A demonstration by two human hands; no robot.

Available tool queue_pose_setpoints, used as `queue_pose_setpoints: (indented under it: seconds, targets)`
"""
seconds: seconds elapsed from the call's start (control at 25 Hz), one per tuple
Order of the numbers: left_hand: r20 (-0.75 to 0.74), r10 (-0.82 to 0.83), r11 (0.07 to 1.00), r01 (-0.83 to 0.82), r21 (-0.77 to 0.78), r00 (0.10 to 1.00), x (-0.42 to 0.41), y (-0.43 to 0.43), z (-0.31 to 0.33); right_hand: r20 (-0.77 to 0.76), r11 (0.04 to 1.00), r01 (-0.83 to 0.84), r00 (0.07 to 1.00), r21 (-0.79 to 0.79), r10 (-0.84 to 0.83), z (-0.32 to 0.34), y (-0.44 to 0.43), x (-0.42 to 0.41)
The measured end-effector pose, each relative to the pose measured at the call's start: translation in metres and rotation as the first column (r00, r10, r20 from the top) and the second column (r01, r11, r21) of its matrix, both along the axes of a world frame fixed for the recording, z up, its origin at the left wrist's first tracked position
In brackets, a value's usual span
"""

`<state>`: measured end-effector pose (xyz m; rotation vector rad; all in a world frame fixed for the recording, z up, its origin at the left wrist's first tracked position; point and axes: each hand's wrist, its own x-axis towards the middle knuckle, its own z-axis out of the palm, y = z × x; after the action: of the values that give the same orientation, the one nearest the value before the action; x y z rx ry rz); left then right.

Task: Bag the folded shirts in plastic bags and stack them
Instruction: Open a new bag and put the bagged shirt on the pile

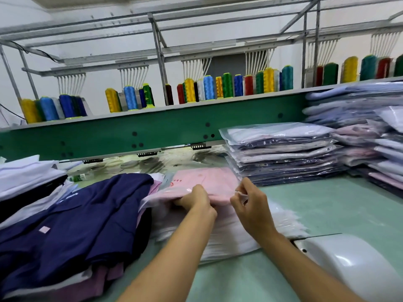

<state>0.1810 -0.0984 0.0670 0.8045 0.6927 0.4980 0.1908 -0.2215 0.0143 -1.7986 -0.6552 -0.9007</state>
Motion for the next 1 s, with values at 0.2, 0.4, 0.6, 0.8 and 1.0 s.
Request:
queue_pose_setpoints:
  seconds: [0.2, 0.4, 0.6, 0.8, 1.0]
  targets:
    - [-0.063, 0.158, 0.948, -0.133, 0.287, 0.985, 0.017, 0.018, 0.015, -0.064, 0.989, 0.005, 0.998, 0.15, 0.005, 0.023, 0.009, 0.006]
    - [0.03, 0.121, 0.915, -0.124, 0.385, 0.992, 0.031, 0.054, 0.062, -0.498, 0.958, 0.039, 0.86, 0.284, 0.113, 0.066, 0.018, 0.065]
    - [0.023, 0.021, 0.882, -0.03, 0.47, 1.0, 0.029, 0.088, 0.118, -0.768, 0.988, -0.153, 0.636, -0.02, 0.083, 0.085, 0.031, 0.128]
    - [-0.067, -0.146, 0.774, 0.157, 0.614, 0.987, 0.036, 0.116, 0.161, -0.913, 0.896, -0.43, 0.4, -0.107, 0.083, 0.088, 0.042, 0.155]
    - [-0.058, -0.25, 0.69, 0.22, 0.689, 0.966, 0.04, 0.127, 0.185, -0.868, 0.913, -0.364, 0.378, 0.181, 0.323, 0.086, 0.056, 0.169]
